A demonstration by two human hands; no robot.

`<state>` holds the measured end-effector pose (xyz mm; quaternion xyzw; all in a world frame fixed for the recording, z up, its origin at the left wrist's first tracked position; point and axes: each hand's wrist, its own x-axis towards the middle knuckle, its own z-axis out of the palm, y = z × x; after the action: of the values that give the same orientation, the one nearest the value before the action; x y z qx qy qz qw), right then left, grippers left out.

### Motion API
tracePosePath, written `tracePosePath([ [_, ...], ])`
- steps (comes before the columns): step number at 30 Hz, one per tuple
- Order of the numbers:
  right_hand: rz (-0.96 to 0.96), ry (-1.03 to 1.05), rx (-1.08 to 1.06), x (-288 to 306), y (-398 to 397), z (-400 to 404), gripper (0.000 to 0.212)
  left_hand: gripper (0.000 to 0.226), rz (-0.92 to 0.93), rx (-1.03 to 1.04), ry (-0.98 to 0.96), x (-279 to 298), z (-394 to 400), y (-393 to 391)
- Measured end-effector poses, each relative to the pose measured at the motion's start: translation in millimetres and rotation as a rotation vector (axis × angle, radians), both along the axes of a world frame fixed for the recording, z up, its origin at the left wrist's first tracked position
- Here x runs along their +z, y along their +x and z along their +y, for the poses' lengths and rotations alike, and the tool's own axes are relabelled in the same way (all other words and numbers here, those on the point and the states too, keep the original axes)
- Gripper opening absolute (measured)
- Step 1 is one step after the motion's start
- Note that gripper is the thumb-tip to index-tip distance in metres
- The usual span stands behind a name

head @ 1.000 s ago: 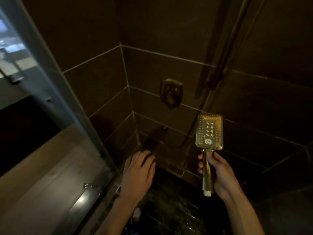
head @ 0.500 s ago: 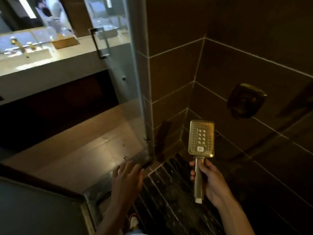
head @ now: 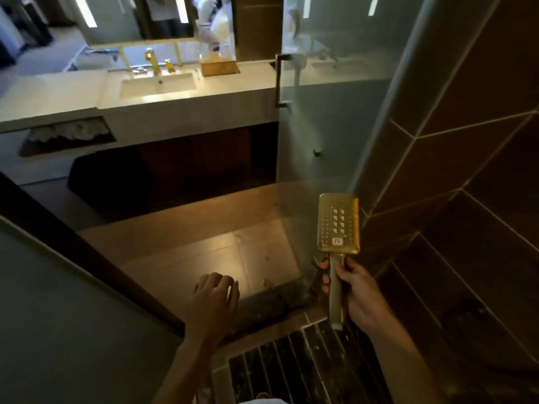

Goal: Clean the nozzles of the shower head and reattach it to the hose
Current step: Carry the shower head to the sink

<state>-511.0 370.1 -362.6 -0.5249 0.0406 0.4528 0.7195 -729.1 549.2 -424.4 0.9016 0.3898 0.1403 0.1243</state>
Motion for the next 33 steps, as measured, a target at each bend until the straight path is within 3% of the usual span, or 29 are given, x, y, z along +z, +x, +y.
tracePosePath([
  [9,-0.097,-0.058,0.239,-12,42,144,0.026,0.012,-0.059,0.132,0.05,5,115,8],
  [18,-0.165,0.012,0.409,-12,103,295,0.026,0.023,-0.07,0.24,0.136,-7,228,50],
  [28,-0.165,0.018,0.551,2,173,465,0.021,0.016,-0.031,0.402,0.08,-11,349,117],
  [33,-0.143,0.02,0.575,11,189,556,0.021,0.037,-0.065,0.469,0.105,11,423,133],
])
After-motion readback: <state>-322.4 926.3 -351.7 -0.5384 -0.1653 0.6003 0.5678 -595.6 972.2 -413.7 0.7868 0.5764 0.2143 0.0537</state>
